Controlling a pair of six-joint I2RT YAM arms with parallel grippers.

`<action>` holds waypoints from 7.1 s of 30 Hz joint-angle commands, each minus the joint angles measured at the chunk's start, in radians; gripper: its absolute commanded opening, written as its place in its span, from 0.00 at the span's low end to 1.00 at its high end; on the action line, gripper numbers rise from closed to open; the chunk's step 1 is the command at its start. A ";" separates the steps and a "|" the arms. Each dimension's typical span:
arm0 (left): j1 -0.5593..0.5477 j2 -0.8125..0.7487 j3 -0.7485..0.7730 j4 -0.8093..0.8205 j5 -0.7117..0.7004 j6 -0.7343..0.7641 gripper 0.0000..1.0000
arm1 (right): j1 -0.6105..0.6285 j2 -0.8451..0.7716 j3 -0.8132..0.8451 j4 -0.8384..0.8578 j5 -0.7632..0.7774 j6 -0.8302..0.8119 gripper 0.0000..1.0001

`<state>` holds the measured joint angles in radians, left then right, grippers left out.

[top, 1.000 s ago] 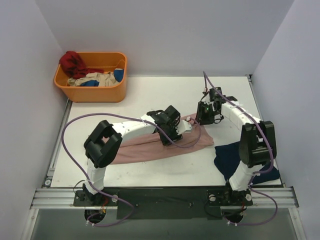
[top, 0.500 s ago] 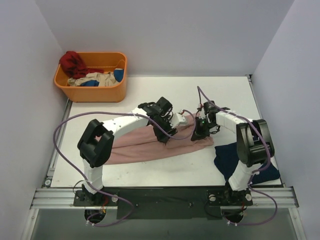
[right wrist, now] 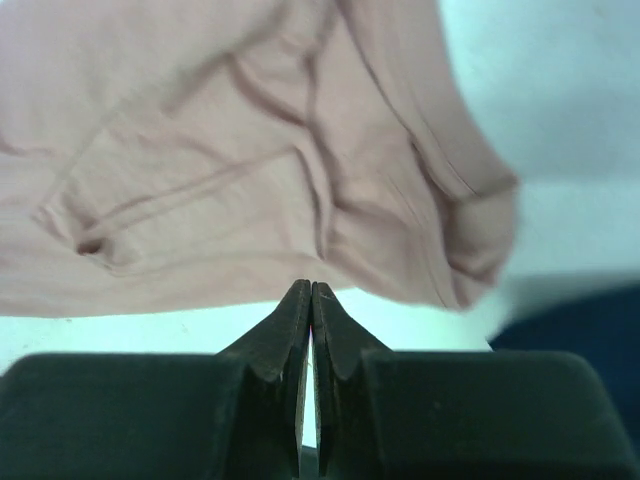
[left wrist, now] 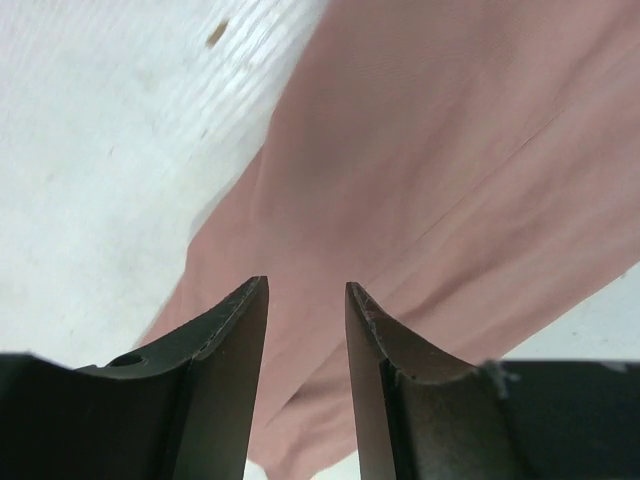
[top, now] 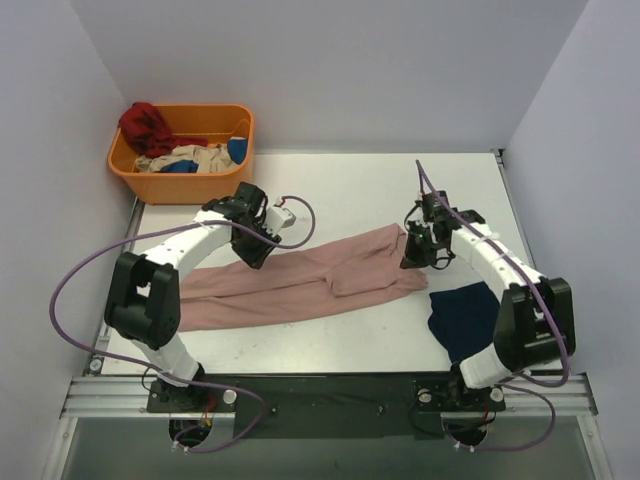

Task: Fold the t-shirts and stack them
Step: Rotate the tshirt 90 degrees, then grab the bottom of the folded rectangular tshirt with both arms, then fold the folded rectangular tshirt in 1/3 of the way

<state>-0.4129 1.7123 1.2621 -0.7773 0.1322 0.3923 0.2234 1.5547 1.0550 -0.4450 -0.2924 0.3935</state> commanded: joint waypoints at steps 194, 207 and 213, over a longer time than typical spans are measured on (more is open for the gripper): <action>-0.201 0.259 0.462 -0.004 0.251 0.378 0.00 | -0.065 0.201 0.215 -0.178 -0.307 0.050 0.00; -0.196 0.425 0.580 0.098 0.205 0.299 0.00 | -0.121 0.384 0.342 -0.164 -0.309 0.048 0.00; -0.199 0.463 0.597 0.159 0.204 0.267 0.00 | -0.131 0.412 0.342 -0.143 -0.303 0.071 0.05</action>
<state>-0.6136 2.1536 1.8053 -0.6846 0.3412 0.6918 0.1036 1.9450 1.3609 -0.5785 -0.6071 0.4515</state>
